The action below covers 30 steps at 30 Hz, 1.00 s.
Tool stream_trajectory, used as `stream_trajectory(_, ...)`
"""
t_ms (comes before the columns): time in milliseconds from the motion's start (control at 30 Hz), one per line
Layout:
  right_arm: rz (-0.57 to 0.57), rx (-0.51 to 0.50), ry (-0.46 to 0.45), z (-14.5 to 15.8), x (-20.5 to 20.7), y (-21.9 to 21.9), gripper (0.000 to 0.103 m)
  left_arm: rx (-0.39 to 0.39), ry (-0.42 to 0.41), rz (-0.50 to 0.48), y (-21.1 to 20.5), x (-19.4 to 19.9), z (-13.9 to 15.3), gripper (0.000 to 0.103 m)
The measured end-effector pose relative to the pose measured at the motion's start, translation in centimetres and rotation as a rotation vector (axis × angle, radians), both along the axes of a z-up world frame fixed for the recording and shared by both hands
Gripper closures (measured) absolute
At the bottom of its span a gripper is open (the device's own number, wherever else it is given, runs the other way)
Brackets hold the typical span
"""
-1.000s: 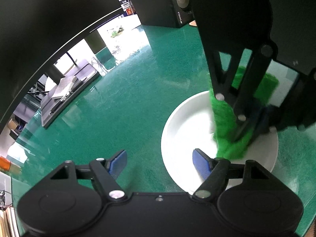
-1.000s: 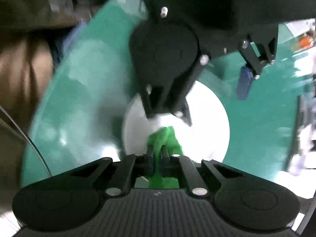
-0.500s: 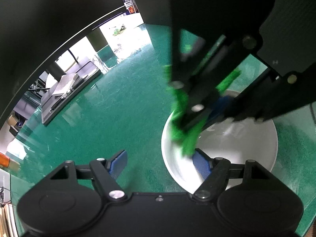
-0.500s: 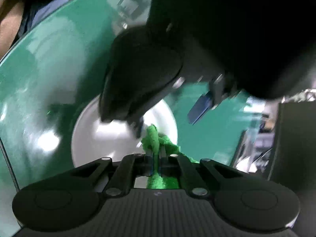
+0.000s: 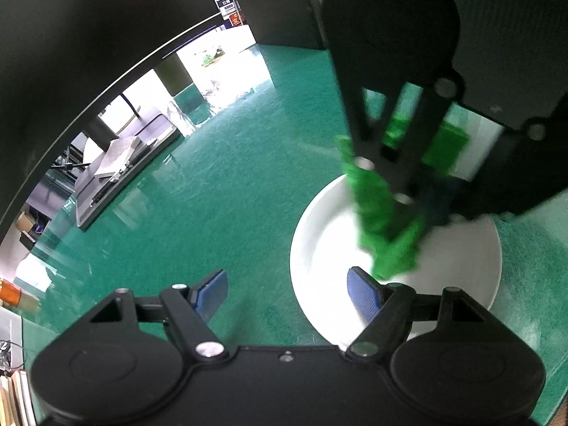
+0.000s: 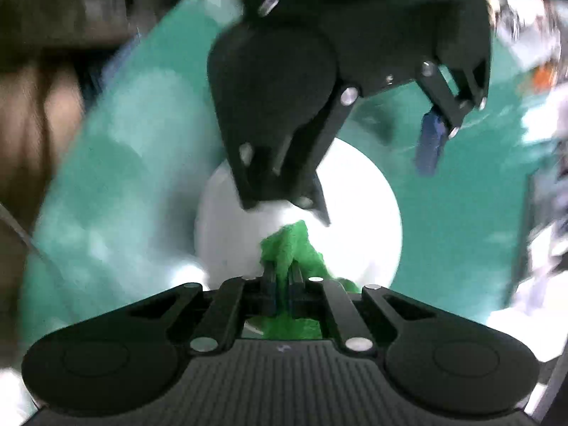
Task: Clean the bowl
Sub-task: 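Hold the bowl with the left tool while the right tool scrubs the cloth inside it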
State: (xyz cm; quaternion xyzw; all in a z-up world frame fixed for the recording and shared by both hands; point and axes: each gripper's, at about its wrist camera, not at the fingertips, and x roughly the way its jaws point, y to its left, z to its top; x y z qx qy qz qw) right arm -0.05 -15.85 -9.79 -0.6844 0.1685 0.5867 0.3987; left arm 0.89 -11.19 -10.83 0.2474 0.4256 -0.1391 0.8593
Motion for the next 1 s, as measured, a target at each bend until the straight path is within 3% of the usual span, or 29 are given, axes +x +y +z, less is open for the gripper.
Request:
stream_trajectory(67, 0.079, 0.087, -0.075, 0.1, -0.5, -0.3, 0.101, -0.009, 0.004, 0.006, 0.1, 0.1, 0.0, 0.029)
stream_trajectory(167, 0.198, 0.222, -0.113, 0.4, -1.7, -1.2, 0.101, -0.014, 0.004, 0.006, 0.2, 0.1, 0.0, 0.03)
stream_trajectory(267, 0.277, 0.263, -0.15, 0.0, -2.5, -2.1, 0.1, -0.007, 0.0, -0.004, -0.1, 0.0, 0.0, 0.03)
stream_trajectory(467, 0.207, 0.099, -0.185, -0.7, -3.8, -4.6, 0.099, -0.006, 0.001, 0.005, -0.1, 0.0, 0.1, 0.029)
stream_trajectory(600, 0.052, -0.008, 0.002, 0.7, -3.1, -3.5, 0.098, 0.002, 0.001, 0.002, -0.3, 0.1, 0.1, 0.028)
stream_trajectory(800, -0.112, -0.041, 0.341, 3.0, -2.1, -3.2, 0.097, 0.0, 0.001, 0.007, -0.2, 0.3, 0.0, 0.02)
stream_trajectory(933, -0.106, -0.079, 0.281, 2.5, -2.2, -3.4, 0.097, 0.013, -0.007, 0.003, -0.5, 0.1, 0.0, 0.02)
stream_trajectory(967, -0.062, -0.079, 0.168, 1.5, -2.7, -3.8, 0.097, 0.013, -0.007, 0.003, -0.5, 0.1, 0.0, 0.02)
stream_trajectory(1000, -0.045, -0.06, 0.126, 1.2, -2.7, -4.0, 0.097, 0.012, -0.008, 0.005, -0.5, 0.1, 0.0, 0.02)
